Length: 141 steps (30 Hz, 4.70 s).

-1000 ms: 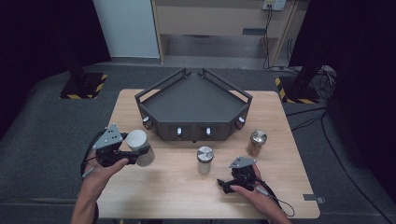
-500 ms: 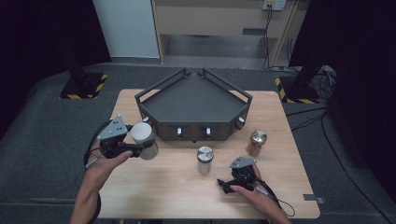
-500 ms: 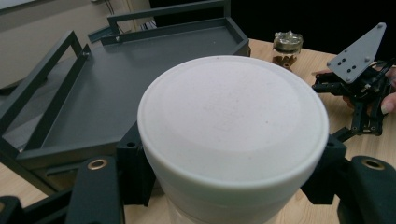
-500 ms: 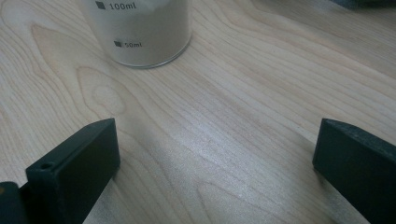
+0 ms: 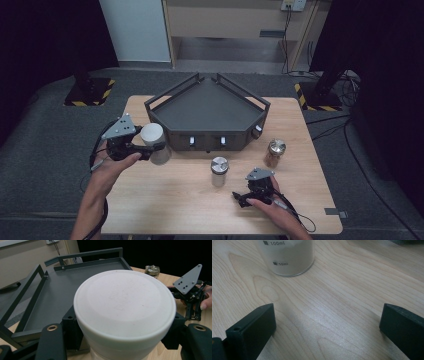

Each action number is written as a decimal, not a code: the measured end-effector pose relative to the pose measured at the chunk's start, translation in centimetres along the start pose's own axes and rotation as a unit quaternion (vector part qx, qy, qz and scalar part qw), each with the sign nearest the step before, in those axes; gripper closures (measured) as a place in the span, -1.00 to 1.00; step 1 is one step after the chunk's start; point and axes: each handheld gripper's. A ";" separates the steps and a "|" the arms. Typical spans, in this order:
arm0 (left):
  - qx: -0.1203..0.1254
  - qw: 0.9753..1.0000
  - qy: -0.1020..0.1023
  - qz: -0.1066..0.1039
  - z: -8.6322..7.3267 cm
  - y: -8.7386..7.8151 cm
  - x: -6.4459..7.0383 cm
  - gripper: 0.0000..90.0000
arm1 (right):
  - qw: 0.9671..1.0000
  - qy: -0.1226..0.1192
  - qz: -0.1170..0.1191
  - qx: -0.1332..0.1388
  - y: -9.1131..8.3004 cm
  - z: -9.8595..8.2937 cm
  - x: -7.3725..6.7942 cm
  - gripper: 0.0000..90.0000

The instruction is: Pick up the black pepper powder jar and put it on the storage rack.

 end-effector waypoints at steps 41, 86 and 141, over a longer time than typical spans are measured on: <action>-0.007 1.000 0.025 0.004 6.9 2.0 -3.4 -0.27 | 1.000 0.000 0.000 0.000 0.0 0.0 0.0 -0.99; -0.015 0.999 0.041 -0.008 11.4 7.3 -6.4 -0.27 | 1.000 0.000 -0.001 0.000 0.0 0.0 -0.1 -0.98; -0.049 0.998 0.007 0.025 8.2 13.2 -8.5 -0.27 | 1.000 0.005 -0.006 0.001 -0.1 -0.1 -0.3 -0.97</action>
Point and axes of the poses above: each handheld gripper's, and its own axes: y roughly forward along the jaws, z roughly out of its top, x roughly to its right, and after that the axes turned 4 degrees about -y, right-handed
